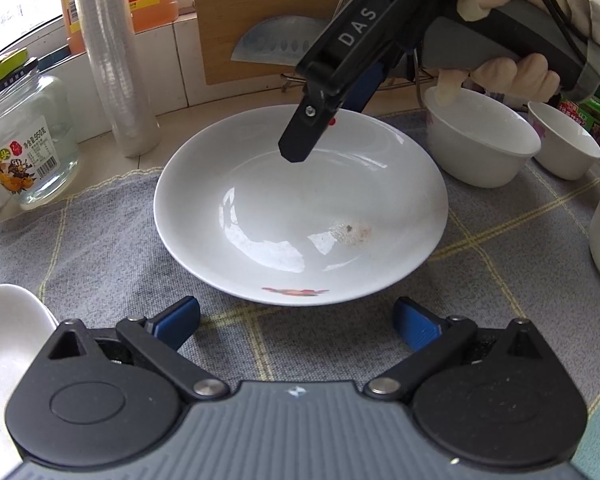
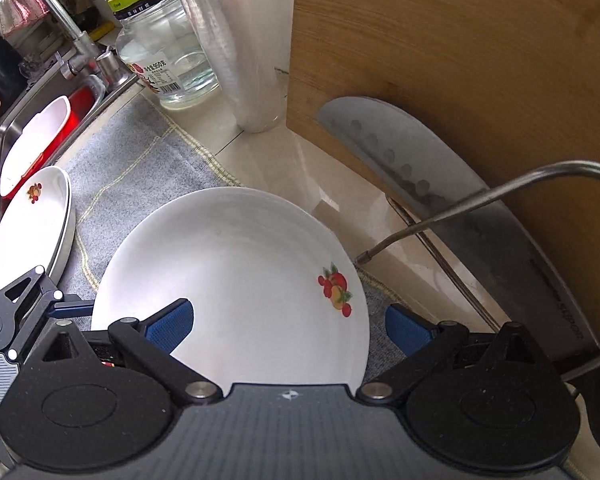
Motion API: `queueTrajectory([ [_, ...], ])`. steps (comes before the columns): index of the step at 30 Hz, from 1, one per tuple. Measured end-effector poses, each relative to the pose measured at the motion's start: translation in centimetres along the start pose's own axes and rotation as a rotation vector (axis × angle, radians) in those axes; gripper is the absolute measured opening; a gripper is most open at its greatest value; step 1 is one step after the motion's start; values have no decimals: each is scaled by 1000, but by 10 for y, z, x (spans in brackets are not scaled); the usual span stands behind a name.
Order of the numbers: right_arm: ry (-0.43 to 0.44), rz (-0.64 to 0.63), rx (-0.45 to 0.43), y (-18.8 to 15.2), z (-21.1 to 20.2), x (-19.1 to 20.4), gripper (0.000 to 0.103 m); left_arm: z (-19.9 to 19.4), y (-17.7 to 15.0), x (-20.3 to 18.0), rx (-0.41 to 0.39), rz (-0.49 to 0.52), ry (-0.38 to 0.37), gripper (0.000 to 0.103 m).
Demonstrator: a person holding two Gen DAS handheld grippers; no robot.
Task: Organize plates and bowls
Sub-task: 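Close the right tool on the rim of that plate, then lift the plate with the right tool and carry it toward the sink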
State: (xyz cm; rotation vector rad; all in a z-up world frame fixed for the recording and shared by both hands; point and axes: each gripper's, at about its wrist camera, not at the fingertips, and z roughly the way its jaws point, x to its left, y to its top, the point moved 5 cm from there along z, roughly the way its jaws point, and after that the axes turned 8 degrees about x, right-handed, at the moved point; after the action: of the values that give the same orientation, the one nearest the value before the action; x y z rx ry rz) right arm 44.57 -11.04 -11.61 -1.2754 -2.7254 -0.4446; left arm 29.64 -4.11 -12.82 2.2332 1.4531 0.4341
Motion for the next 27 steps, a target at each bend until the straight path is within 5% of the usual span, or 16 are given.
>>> queueTrajectory([
  [10,80,-24,66,0,13,1,101,2,7,4,3,38,-39,102],
  [27,45,-63,79,2,19,4,103,4,7,5,-13,58,-58,103],
])
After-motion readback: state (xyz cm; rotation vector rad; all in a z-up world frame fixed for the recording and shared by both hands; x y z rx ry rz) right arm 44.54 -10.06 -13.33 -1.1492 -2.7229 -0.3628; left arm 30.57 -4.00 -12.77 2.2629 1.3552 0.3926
